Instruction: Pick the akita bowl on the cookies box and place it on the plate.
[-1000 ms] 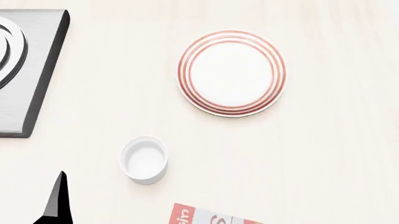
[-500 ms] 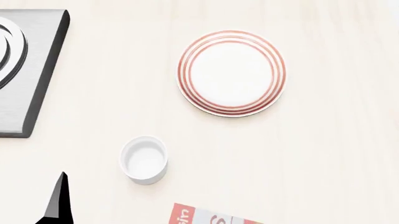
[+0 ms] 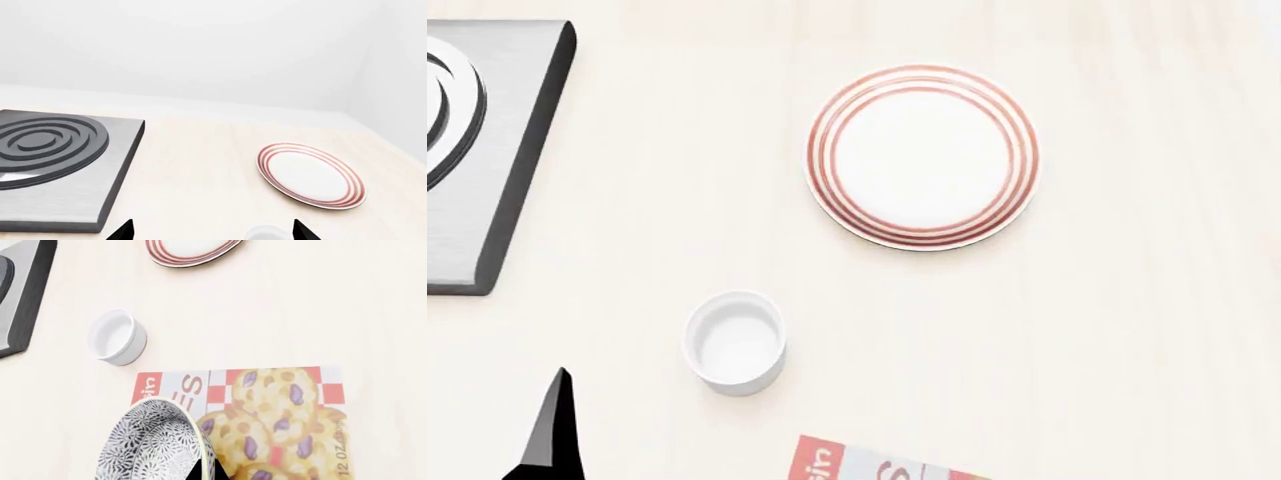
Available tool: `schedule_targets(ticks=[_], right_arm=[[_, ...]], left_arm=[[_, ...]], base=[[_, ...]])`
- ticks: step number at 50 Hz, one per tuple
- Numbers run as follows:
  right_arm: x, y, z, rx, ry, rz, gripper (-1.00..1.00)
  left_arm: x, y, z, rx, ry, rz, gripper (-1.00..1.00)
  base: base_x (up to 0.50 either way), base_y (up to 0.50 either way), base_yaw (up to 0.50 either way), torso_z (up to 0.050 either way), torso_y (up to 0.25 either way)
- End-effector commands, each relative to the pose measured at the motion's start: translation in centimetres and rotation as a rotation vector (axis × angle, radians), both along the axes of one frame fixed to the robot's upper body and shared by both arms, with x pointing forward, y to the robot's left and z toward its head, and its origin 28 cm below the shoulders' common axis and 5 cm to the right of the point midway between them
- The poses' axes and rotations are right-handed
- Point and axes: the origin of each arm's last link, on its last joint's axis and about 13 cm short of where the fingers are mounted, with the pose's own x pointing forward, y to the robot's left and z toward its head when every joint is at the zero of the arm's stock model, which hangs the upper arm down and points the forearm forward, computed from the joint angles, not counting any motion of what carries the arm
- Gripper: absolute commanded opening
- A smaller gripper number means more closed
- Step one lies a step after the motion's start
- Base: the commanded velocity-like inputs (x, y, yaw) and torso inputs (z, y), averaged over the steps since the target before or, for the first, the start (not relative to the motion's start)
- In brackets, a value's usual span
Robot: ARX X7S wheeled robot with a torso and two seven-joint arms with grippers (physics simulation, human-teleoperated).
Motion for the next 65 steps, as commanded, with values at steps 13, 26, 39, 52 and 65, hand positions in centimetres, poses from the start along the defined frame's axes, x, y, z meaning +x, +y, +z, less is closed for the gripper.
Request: schedule_targets(ticks=[13, 26, 39, 52, 65], right_arm=[[0.6, -0.2, 1.8, 0.067, -0.110, 0.017, -1.00], [2.9, -1.6, 4.1, 0.083, -0.176, -0.042, -1.00], [5.9, -2.3, 4.6, 0.127, -0.200, -0.080, -1.00], [8.8, -3.7, 4.9, 0.152, -0.211, -0.142, -1.00], [12.0, -4.3, 5.9, 0.155, -0.250, -0.155, -1.00]], left_arm=[[0.2, 0.2, 0.2, -0.008, -0.028, 0.017, 1.00], [0.1, 0.2, 0.3, -0.008, -0.026, 0.019, 1.00], [0.3, 0.3, 0.2, -0.008, -0.019, 0.022, 1.00], [0.4, 0.3, 0.2, -0.010, -0.017, 0.023, 1.00], [0.5, 0.5, 0.2, -0.013, -0.014, 0.027, 1.00]], base=[[0.00, 0.00, 0.00, 0.000, 0.000], [0.00, 0.00, 0.00, 0.000, 0.000], [0.00, 0.00, 0.00, 0.000, 0.000], [0.00, 0.00, 0.00, 0.000, 0.000], [0.00, 0.00, 0.00, 0.000, 0.000]])
